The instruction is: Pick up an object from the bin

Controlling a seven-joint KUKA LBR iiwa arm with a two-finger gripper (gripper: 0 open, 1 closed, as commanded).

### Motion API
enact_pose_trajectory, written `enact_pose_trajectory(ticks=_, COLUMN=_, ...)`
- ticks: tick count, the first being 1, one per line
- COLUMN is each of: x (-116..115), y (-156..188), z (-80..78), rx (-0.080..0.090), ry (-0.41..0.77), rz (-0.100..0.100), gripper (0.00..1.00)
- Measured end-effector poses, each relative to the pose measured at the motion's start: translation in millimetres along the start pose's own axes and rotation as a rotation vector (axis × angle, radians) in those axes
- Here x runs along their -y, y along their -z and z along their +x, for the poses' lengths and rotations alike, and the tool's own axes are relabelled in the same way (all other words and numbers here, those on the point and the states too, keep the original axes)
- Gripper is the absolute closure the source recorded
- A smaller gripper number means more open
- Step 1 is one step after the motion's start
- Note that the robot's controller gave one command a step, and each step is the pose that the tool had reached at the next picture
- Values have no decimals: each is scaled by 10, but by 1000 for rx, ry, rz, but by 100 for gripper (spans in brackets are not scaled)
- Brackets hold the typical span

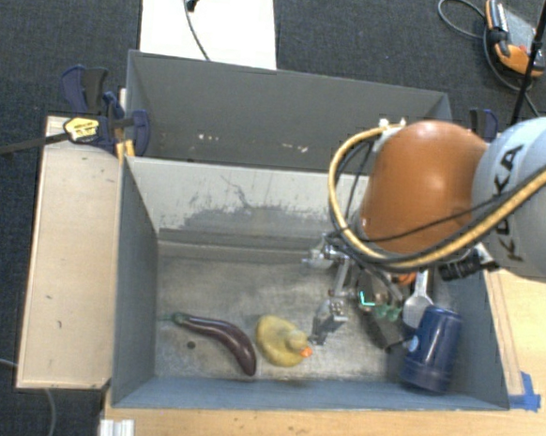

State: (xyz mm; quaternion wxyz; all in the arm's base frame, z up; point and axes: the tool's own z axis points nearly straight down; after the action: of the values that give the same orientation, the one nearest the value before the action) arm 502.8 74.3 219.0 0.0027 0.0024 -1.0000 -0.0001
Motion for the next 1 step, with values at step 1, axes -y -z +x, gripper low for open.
enact_pose_trajectory(ticks=1, x=4, y=38, z=-17, rx=8, ry=-2, rz=-1, gripper=0)
